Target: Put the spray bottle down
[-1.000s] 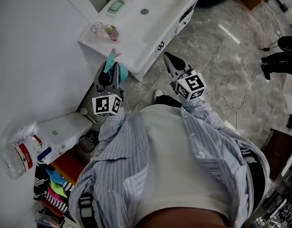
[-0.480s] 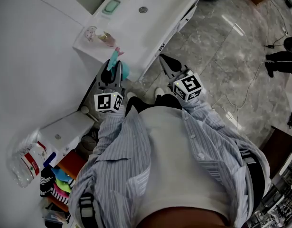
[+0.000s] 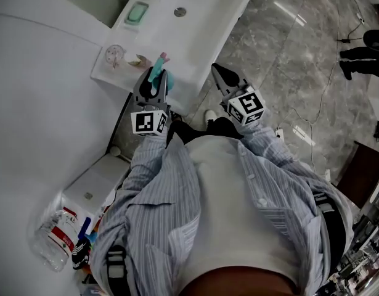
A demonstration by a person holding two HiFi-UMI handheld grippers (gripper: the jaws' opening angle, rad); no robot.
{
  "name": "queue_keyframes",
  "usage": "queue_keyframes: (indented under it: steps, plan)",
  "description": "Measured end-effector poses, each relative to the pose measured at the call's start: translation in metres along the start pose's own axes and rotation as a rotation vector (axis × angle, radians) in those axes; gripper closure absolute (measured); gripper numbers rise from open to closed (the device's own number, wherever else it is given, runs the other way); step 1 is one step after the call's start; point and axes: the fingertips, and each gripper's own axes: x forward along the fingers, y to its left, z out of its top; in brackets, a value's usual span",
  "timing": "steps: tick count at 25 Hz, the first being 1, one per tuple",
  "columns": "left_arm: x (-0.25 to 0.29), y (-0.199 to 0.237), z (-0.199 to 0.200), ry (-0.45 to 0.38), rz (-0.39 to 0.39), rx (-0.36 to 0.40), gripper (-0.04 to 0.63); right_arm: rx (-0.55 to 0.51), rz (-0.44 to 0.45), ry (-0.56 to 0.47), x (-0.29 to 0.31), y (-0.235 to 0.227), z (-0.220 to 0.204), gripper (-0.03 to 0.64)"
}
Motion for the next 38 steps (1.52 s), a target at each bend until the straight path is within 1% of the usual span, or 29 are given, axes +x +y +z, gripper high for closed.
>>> queue_keyframes:
  steps: [3, 6, 11, 15, 20, 25, 30, 38]
  plan:
    - [0.016, 0.010, -0.013, 0.002, -0.006, -0.004, 0.456, -0.013, -0.044, 0.006, 0.017, -0.011, -0.007, 0.601]
    - [0.030, 0.014, -0.032, 0.016, -0.021, -0.011, 0.456, -0.008, -0.069, 0.016, 0.029, -0.021, -0.018, 0.601]
    - [0.055, 0.013, -0.065, 0.037, -0.048, -0.002, 0.456, 0.001, -0.080, 0.042, 0.038, -0.035, -0.037, 0.601]
    - [0.068, 0.014, -0.087, 0.045, -0.042, -0.022, 0.456, 0.007, -0.084, 0.069, 0.034, -0.043, -0.050, 0.601]
    - [0.079, 0.001, -0.100, 0.051, -0.051, -0.022, 0.456, 0.012, -0.106, 0.097, 0.012, -0.052, -0.058, 0.601]
    - [0.083, -0.010, -0.114, 0.055, -0.052, -0.012, 0.456, 0.023, -0.099, 0.134, -0.002, -0.055, -0.068, 0.601]
    - [0.079, -0.015, -0.114, 0.047, -0.043, -0.012, 0.456, 0.018, -0.095, 0.138, -0.011, -0.053, -0.069, 0.601]
    - [0.068, -0.016, -0.122, 0.083, -0.023, -0.004, 0.451, 0.018, -0.080, 0.134, -0.020, -0.044, -0.064, 0.601]
